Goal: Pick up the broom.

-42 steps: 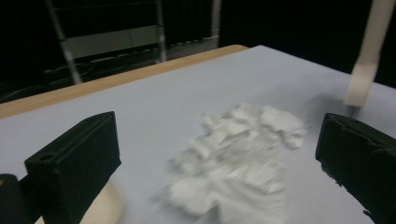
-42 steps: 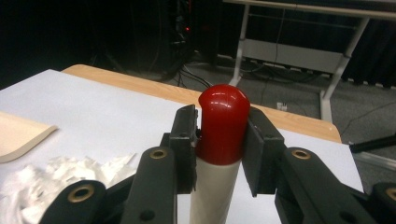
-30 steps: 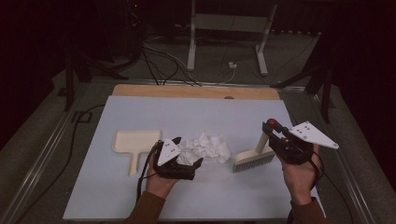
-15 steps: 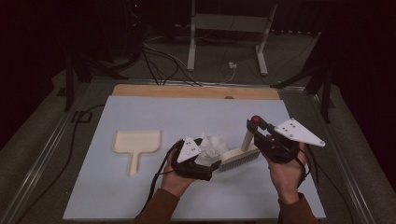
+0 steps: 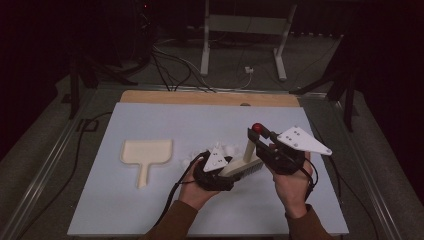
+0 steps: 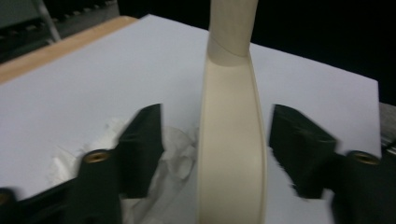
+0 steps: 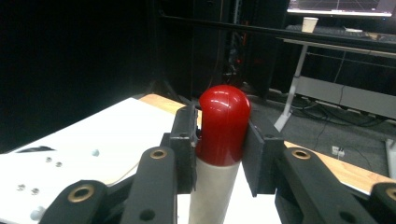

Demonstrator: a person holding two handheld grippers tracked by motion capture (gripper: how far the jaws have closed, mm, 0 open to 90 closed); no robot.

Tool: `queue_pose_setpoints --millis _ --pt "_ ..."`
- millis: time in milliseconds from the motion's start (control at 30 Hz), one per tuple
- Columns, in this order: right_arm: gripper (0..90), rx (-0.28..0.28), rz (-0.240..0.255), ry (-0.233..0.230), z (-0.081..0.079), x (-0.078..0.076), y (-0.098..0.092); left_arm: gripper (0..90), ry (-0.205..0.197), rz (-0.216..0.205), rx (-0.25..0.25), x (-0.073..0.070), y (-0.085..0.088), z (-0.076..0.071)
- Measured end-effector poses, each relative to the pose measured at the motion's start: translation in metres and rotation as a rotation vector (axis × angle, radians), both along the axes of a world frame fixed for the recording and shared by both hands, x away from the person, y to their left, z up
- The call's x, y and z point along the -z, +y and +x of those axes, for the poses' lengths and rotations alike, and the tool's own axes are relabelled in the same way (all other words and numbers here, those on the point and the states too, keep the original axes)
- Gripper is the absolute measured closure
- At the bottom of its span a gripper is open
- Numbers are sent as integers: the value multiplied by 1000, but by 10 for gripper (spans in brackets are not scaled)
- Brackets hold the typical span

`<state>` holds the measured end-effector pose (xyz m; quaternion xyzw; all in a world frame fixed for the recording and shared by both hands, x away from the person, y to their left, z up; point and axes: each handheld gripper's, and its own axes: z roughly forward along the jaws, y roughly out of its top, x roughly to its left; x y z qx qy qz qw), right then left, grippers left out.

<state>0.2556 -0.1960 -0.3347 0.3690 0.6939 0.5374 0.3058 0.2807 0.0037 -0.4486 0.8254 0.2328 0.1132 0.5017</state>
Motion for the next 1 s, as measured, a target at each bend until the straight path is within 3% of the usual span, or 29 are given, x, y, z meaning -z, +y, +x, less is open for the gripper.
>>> queue_pose_setpoints --millis 67,267,633,667,700,733,800,833,867,1000 --pt "688 -5 -1 -1 -1 -1 2 535 9 4 17 1 0 1" --pt "689 -11 -3 -4 -3 -2 5 672 6 -3 31 1 0 1" --pt "672 -18 -5 8 -1 0 5 694 12 17 51 1 3 2" --pt "598 -27 0 9 -1 0 4 694 11 27 53 1 2 2" --pt "598 -27 0 9 -1 0 4 694 11 27 53 1 2 2" --pt "370 -29 17 3 1 0 3 694 9 48 58 3 1 2" --pt "216 -9 21 13 3 1 3 695 12 42 60 4 1 1" --pt "216 -9 21 13 3 1 3 695 12 42 60 4 1 1" --pt "139 8 31 21 5 1 2 695 10 40 60 4 1 1" --pt "17 7 27 44 7 2 0 695 17 33 61 5 1 1"
